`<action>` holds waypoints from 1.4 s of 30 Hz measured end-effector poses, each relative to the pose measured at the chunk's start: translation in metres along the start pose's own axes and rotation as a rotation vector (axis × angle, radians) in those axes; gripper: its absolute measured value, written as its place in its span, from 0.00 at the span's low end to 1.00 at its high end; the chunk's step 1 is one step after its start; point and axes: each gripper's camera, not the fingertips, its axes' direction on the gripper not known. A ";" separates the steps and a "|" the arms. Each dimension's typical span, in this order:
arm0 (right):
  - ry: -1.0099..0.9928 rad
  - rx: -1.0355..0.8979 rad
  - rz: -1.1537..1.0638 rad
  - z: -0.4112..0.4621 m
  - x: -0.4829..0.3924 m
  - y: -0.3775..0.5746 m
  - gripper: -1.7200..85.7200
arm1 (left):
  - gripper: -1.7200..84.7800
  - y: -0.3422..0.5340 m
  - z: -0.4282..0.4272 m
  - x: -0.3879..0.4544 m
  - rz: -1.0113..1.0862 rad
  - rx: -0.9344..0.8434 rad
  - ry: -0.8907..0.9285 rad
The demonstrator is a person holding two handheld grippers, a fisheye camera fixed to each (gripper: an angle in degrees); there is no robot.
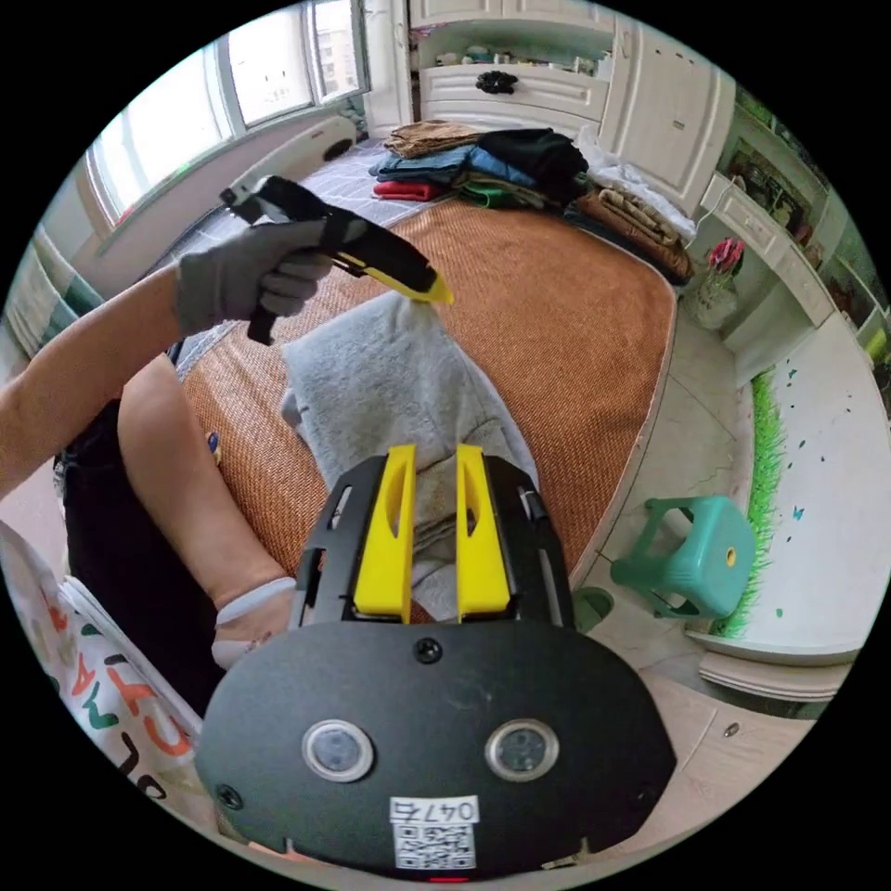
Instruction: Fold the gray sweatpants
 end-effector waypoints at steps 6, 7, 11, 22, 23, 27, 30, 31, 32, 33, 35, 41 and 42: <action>0.019 -0.078 -0.044 0.036 -0.020 0.020 0.06 | 0.03 0.025 0.069 -0.048 -0.037 -0.005 -0.136; 0.022 -0.093 -0.036 0.036 -0.021 0.018 0.07 | 0.04 0.027 0.071 -0.051 -0.037 -0.016 -0.143; -0.006 -0.111 0.014 0.020 -0.012 0.010 0.08 | 0.11 0.037 0.029 -0.058 -0.007 0.032 -0.073; -0.210 0.051 0.458 0.001 0.093 0.063 0.20 | 0.20 0.186 0.024 -0.169 -0.194 -0.030 -0.135; -0.211 0.045 0.468 0.004 0.094 0.063 0.20 | 0.20 0.191 0.030 -0.174 -0.196 -0.022 -0.133; -0.251 -0.008 0.506 0.031 0.090 0.060 0.19 | 0.18 0.223 0.083 -0.201 -0.174 -0.113 -0.119; -0.235 -0.075 0.486 0.049 0.078 0.052 0.16 | 0.16 0.259 0.111 -0.228 -0.207 -0.120 -0.047; -0.219 -0.076 0.464 0.047 0.074 0.050 0.13 | 0.15 0.273 0.114 -0.238 -0.225 -0.116 -0.017; -0.222 -0.075 0.461 0.045 0.072 0.049 0.11 | 0.14 0.281 0.116 -0.242 -0.230 -0.116 -0.002; -0.217 -0.057 0.444 0.039 0.070 0.048 0.09 | 0.11 0.298 0.117 -0.249 -0.245 -0.102 0.034; -0.199 -0.043 0.404 0.029 0.063 0.044 0.07 | 0.10 0.324 0.110 -0.248 -0.252 -0.062 0.063; -0.105 0.037 0.195 -0.032 0.024 0.004 0.05 | 0.09 0.460 0.018 -0.183 -0.127 0.249 -0.032; -0.114 0.066 0.140 -0.049 0.012 -0.010 0.05 | 0.09 0.510 -0.008 -0.177 -0.145 0.338 -0.051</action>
